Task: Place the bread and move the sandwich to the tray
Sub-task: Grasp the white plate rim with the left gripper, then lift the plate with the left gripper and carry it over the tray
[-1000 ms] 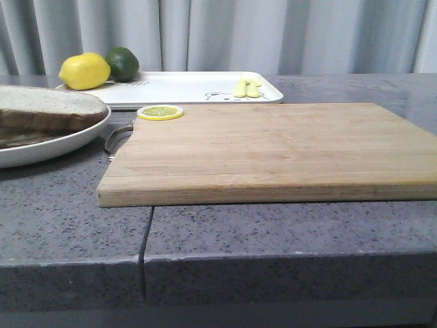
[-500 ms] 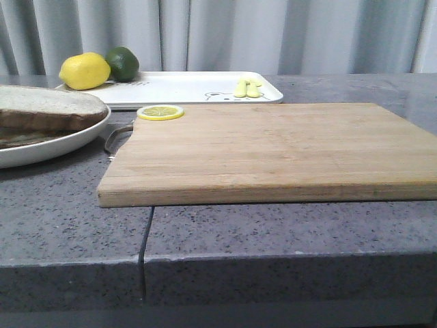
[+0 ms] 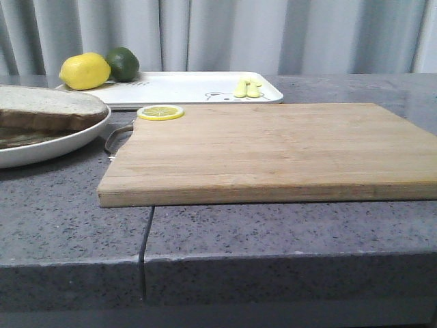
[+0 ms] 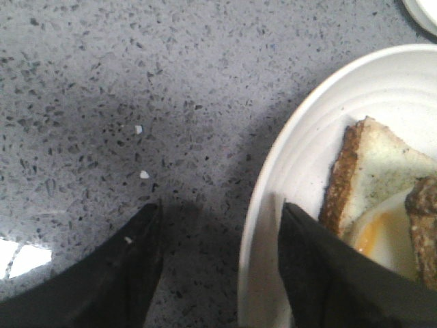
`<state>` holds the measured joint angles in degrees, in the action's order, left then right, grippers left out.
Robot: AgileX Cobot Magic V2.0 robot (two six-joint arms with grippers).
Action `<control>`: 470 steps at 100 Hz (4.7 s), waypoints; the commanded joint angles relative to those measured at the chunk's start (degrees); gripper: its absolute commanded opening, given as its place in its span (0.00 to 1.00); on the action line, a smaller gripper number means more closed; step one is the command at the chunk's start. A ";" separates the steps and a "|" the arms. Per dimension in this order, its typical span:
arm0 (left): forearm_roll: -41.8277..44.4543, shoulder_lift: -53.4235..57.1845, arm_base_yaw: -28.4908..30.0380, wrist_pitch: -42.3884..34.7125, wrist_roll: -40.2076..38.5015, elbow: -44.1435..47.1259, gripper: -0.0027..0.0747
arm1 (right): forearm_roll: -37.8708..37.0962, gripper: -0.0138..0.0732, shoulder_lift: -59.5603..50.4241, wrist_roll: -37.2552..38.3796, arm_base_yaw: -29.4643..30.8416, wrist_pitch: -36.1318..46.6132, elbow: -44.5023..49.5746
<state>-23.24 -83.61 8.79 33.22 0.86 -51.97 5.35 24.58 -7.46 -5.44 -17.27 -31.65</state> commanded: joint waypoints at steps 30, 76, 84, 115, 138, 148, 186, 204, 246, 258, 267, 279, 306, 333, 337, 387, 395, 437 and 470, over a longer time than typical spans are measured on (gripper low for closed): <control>-2.51 0.53 -0.01 0.11 0.04 -1.00 0.01 | -0.12 0.67 0.21 -0.16 0.30 5.19 -1.59; -9.14 0.53 0.39 0.75 0.04 -1.00 0.01 | -0.12 0.67 0.21 -0.16 0.30 5.24 -1.59; -10.99 0.64 1.10 0.88 0.04 -1.00 0.01 | -0.12 0.67 0.21 -0.16 0.30 5.24 -1.59; -21.51 6.10 4.44 3.36 5.30 -1.10 0.01 | -0.12 0.67 0.21 -0.16 0.30 5.44 -1.59; -29.99 10.37 4.99 5.14 8.48 -1.10 0.01 | -0.12 0.67 0.21 -0.16 0.30 6.82 -1.59; -35.09 10.73 4.99 5.86 11.00 -1.10 0.01 | -0.07 0.67 0.21 -0.16 0.30 7.49 -1.59; -39.53 4.67 4.99 11.39 13.52 -15.09 0.01 | 1.74 0.67 0.21 -0.16 0.30 7.97 -1.59; -41.50 -2.39 4.23 16.55 13.14 -23.92 0.01 | 2.81 0.67 0.21 -0.16 0.30 7.92 -1.59; -41.36 -19.55 -4.81 18.76 6.88 -41.97 0.01 | 2.94 0.67 0.21 -0.16 0.30 7.68 -1.59; -36.67 -24.21 -6.83 18.87 3.24 -48.11 0.01 | 2.94 0.67 0.21 -0.16 0.30 7.63 -1.59; -31.41 -27.71 -7.84 19.60 -0.37 -53.32 0.01 | 2.94 0.67 0.21 -0.16 0.30 7.63 -1.59; -29.70 -32.39 -8.39 21.86 -2.23 -60.15 0.01 | 2.94 0.67 0.21 -0.16 0.30 7.63 -1.59; -27.75 -39.50 -8.65 22.29 -5.08 -69.00 0.01 | 2.94 0.67 0.21 -0.16 0.30 7.68 -1.59; -23.01 -41.52 -8.65 21.53 -5.88 -70.01 0.01 | 2.94 0.67 0.21 -0.16 0.30 7.68 -1.59; -22.71 -41.78 -8.65 21.53 -5.89 -70.01 0.01 | 2.94 0.67 0.21 -0.16 0.30 7.68 -1.59; -20.75 -44.47 -8.72 19.70 -5.89 -70.48 0.01 | 2.89 0.67 0.21 -0.16 0.30 7.73 -1.59; -20.46 -44.47 -8.72 19.65 -5.89 -70.58 0.01 | 2.89 0.67 0.21 -0.16 0.30 7.73 -1.59; -19.07 -44.47 -9.01 20.00 -5.89 -70.58 0.01 | 2.89 0.67 0.21 -0.16 0.30 7.98 -1.59; -19.07 -44.47 -9.75 18.94 -5.89 -70.58 0.01 | 2.89 0.67 0.21 -0.16 0.30 9.07 -1.59</control>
<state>-38.95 -132.12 -0.41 54.35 -4.16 -120.50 8.22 24.58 -7.46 -5.44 -13.59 -31.65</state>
